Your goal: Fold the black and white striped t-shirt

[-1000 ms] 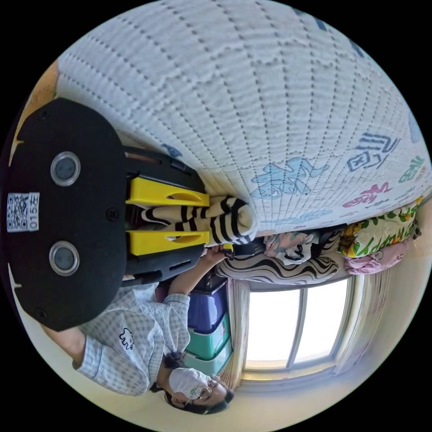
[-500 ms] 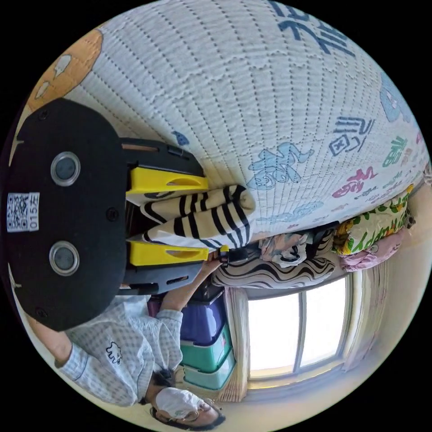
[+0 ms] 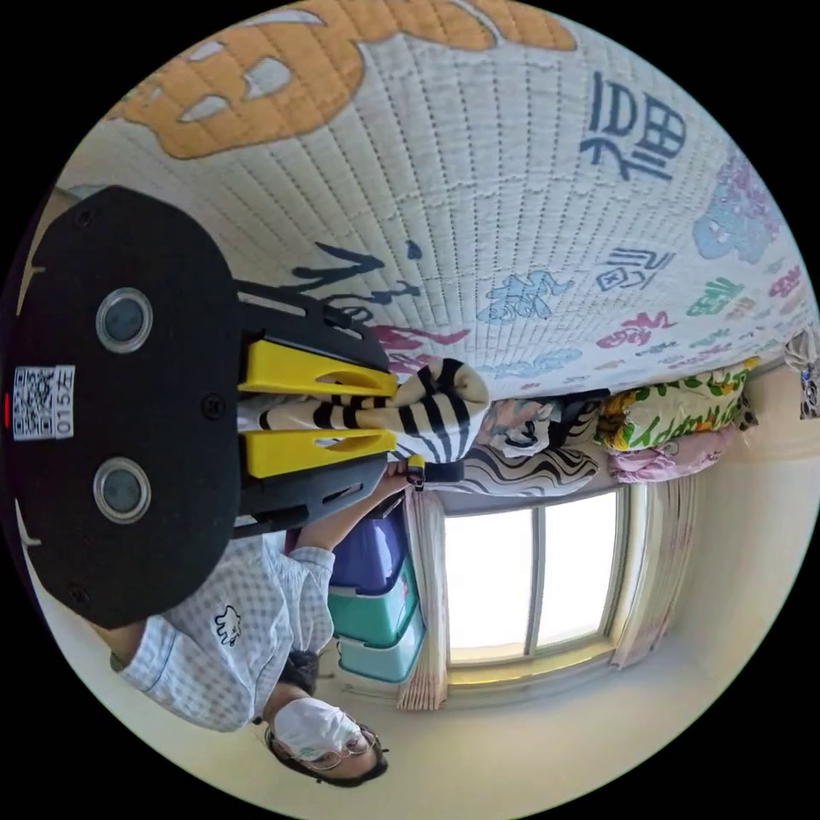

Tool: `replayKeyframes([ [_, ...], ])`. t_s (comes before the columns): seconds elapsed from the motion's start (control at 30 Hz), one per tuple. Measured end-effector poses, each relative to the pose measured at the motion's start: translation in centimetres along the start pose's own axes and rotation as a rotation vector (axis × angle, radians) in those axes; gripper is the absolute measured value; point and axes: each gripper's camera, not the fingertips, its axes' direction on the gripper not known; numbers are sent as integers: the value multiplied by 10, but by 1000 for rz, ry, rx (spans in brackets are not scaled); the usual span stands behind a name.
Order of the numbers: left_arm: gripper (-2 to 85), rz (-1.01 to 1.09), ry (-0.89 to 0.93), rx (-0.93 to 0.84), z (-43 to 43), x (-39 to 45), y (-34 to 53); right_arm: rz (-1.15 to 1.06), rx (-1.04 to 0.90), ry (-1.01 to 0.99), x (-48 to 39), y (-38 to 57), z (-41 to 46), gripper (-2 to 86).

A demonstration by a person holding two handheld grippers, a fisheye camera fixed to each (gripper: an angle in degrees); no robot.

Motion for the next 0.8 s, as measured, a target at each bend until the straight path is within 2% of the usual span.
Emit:
replayKeyframes([
  [0.1,61,46,-12,78,-76,47,32,-92,-50,-8,-34,-36,68,43],
  [0.17,61,62,-73,163,-157,86,64,-134,-88,-26,-52,-64,123,43],
  [0.3,60,60,-212,296,-291,141,118,-202,-180,-129,-89,-136,281,43],
  [0.37,60,2,-318,378,-371,169,150,-216,-224,-156,-103,-167,352,43],
  [0.47,59,-100,-435,458,-446,188,181,-220,-288,-157,-119,-212,462,42],
  [0.57,60,-215,-511,507,-486,177,199,-201,-330,-94,-122,-249,552,42],
  [0.67,61,-331,-596,496,-488,147,207,-144,-378,73,-110,-274,622,44],
  [0.73,62,-340,-666,468,-478,138,210,-54,-405,197,-98,-283,656,45],
  [0.8,62,-263,-673,538,-472,145,221,-72,-385,159,-100,-288,666,43],
])
